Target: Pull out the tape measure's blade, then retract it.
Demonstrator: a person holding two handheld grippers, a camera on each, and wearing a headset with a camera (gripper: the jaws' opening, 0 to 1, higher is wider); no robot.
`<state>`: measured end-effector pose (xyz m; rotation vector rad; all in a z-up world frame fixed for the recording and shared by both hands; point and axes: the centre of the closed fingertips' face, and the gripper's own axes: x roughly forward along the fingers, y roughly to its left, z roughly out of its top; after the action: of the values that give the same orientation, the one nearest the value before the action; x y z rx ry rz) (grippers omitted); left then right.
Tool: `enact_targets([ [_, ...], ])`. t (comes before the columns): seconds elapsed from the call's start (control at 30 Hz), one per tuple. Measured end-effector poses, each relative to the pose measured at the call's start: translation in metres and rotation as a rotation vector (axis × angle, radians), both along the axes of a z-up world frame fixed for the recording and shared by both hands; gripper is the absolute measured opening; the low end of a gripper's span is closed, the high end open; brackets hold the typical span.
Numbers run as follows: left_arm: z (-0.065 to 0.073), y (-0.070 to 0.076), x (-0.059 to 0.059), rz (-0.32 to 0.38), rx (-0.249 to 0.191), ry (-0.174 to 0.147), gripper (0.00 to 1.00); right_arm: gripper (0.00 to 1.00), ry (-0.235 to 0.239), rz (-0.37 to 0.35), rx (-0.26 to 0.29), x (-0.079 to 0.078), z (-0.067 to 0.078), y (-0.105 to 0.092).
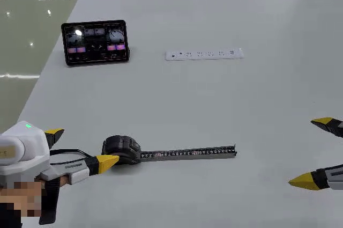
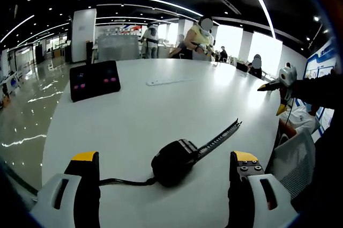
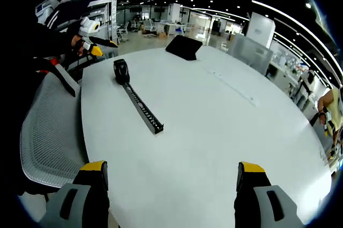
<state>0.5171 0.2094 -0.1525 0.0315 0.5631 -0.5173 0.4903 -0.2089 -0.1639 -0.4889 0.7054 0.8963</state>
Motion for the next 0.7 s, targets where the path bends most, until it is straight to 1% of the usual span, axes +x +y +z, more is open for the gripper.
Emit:
enact_targets([
  [0.1, -0.001, -0.005, 0.0, -0.005, 0.004, 0.0, 0.99, 0.99, 0.011, 0.013, -0.006, 0.002, 0.0, 0.002],
  [0.23, -0.003, -0.011, 0.001, -0.003, 0.008, -0.002, 0.99, 0.99, 0.021, 0.052, -0.022, 0.004, -0.001, 0.008],
  [0.43, -0.009, -0.015, 0.003, -0.003, 0.05, -0.003, 0.99, 0.99, 0.023, 0.093, -0.032, 0.009, 0.003, 0.017],
  [0.47, -0.009, -0.015, 0.004, 0.004, 0.051, -0.003, 0.99, 0.99, 0.024, 0.103, -0.033, 0.009, 0.003, 0.019],
  [0.53, -0.01, -0.015, 0.006, 0.023, 0.039, 0.003, 0.99, 0.99, 0.027, 0.117, -0.041, 0.011, 0.002, 0.021],
  [0.63, -0.011, -0.015, 0.009, 0.039, 0.038, 0.005, 0.99, 0.99, 0.041, 0.135, -0.05, 0.012, 0.0, 0.024],
  [0.7, -0.01, -0.015, 0.011, 0.044, 0.039, -0.003, 0.99, 0.99, 0.044, 0.145, -0.057, 0.012, 0.0, 0.028],
])
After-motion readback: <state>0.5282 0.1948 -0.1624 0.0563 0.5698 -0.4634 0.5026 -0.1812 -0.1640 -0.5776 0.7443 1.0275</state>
